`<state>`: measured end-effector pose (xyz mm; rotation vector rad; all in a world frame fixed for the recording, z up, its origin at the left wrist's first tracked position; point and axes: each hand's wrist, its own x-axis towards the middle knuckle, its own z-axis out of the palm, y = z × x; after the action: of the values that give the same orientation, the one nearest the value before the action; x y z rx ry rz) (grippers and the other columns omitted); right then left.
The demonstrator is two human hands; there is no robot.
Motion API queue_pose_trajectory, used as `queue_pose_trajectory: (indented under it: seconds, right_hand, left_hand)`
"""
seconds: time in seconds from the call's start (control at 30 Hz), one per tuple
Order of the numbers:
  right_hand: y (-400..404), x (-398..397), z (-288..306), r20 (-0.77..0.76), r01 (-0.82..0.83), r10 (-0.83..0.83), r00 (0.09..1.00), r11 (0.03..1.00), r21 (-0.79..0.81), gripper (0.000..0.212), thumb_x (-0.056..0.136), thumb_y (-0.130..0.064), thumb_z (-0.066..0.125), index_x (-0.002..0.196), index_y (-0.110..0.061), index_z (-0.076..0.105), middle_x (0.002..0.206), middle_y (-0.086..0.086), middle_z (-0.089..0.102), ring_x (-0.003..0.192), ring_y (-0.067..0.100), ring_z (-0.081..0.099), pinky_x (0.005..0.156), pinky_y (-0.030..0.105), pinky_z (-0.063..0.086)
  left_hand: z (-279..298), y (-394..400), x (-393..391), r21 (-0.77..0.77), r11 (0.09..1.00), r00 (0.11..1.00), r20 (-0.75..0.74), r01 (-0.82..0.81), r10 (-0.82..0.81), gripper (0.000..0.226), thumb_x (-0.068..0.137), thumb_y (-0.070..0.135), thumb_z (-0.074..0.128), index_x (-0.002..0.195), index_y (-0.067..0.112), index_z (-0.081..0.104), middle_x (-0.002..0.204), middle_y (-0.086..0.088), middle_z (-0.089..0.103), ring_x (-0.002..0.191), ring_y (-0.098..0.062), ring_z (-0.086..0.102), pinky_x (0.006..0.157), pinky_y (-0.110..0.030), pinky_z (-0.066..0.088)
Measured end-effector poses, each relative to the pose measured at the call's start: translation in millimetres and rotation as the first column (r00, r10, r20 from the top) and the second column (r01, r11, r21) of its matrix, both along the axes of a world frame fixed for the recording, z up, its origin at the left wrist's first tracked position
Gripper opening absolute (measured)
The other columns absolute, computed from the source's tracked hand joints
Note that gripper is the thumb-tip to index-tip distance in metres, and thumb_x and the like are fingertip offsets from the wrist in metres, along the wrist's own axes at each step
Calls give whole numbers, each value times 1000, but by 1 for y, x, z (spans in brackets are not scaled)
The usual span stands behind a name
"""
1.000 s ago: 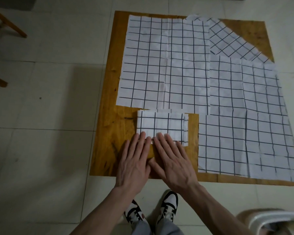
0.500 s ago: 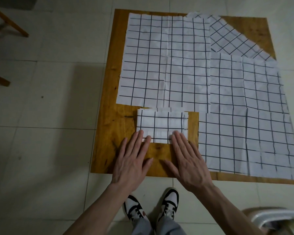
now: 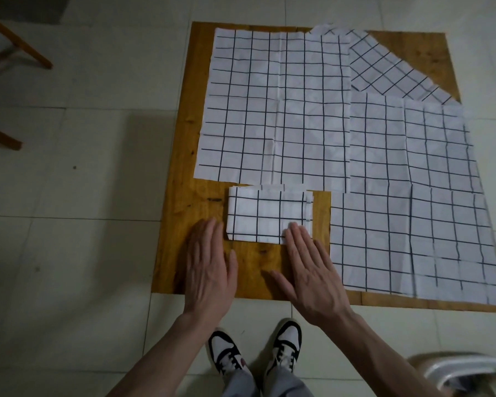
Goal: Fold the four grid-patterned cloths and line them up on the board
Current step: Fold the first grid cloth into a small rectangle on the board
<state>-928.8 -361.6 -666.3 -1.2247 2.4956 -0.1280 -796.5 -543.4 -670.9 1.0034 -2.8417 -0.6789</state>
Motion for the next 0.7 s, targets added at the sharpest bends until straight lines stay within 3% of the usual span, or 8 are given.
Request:
queue_pose_trajectory:
  seconds: [0.1,0.17,0.33,0.47,0.6,0.7]
  right_hand:
    - [0,2,-1,-15,8,-8,1000,1000,-5,86,103,-72,16,164,-14,-3,173,2,-9,159,15,-11,127,42,5]
    - [0,2,-3,-20,9,-9,1000,1000,-12,86,104,-71,17,165,-13,0,173,3,-6,159,16,-8,127,43,6]
    - [2,0,-3,-38,2,-4,999,999,-36,82,104,-69,16,165,-15,3,173,2,-2,159,15,-5,127,44,8]
    - [1,2,-2,-63,100,-102,993,994,-33,74,107,-64,16,165,-21,6,173,-4,2,159,12,-5,128,47,6]
    - [-5,-1,3,-54,168,-172,984,984,-66,66,108,-61,18,164,-24,21,170,-6,19,159,13,6,129,41,5]
    - [-12,-6,11,-64,187,-194,979,977,-100,60,108,-55,27,156,-23,41,163,-4,39,153,17,28,124,35,10]
  left_hand:
    - [-5,5,-9,-115,946,952,62,304,-299,62,111,39,26,165,13,13,174,-6,8,161,-18,5,128,-48,22]
    - [-10,11,-17,-137,923,931,121,360,-345,64,111,44,23,165,13,12,174,-7,6,161,-19,4,127,-47,25]
    - [-17,11,-16,-157,916,922,185,368,-339,69,110,52,19,166,12,8,174,-8,1,161,-21,1,127,-47,25]
    - [-13,8,-15,-141,907,908,206,397,-366,71,109,54,17,166,14,5,174,-6,-2,161,-19,-3,128,-47,21]
    - [-3,10,-23,-121,931,933,156,345,-326,66,110,53,17,164,14,22,172,-7,16,160,-20,12,128,-46,21]
    - [8,17,-36,-65,987,988,43,150,-147,58,110,46,27,158,15,35,162,-7,39,149,-23,38,119,-43,38]
